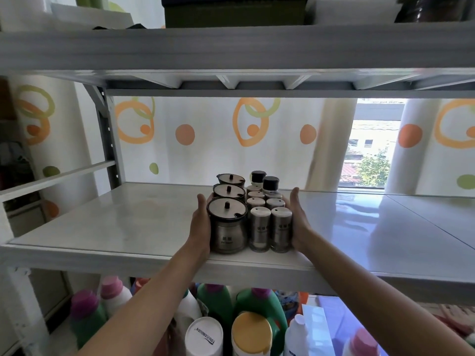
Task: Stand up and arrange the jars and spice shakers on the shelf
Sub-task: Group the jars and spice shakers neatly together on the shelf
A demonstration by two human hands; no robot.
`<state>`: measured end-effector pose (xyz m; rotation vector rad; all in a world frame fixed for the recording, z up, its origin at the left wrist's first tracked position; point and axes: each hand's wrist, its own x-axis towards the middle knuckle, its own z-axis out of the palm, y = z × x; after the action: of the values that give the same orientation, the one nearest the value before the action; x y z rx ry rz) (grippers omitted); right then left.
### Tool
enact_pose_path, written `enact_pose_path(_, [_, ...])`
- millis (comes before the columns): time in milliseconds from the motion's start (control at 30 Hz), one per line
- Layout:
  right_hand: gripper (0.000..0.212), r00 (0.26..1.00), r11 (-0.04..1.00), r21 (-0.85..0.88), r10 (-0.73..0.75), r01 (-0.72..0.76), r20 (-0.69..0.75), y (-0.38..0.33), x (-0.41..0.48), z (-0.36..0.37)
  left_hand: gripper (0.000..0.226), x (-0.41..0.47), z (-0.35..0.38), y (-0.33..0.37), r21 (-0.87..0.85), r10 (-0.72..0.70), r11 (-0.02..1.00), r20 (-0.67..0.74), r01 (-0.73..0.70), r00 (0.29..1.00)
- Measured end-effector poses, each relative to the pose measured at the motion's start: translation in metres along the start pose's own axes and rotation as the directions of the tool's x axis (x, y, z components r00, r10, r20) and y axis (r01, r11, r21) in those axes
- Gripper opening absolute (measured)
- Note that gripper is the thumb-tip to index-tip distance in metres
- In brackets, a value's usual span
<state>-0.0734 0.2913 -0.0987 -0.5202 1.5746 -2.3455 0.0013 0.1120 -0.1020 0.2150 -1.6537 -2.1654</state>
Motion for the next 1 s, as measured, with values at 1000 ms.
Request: enact_pose_path(1000, [0.09, 0.883, 0.984, 0.115, 0.07, -0.139, 0.465, -0.003, 0.066, -0.005, 0.054, 0.102, -0.003, -0.009, -0.007, -0.029, 1.0, 0.161, 0.03, 0.987])
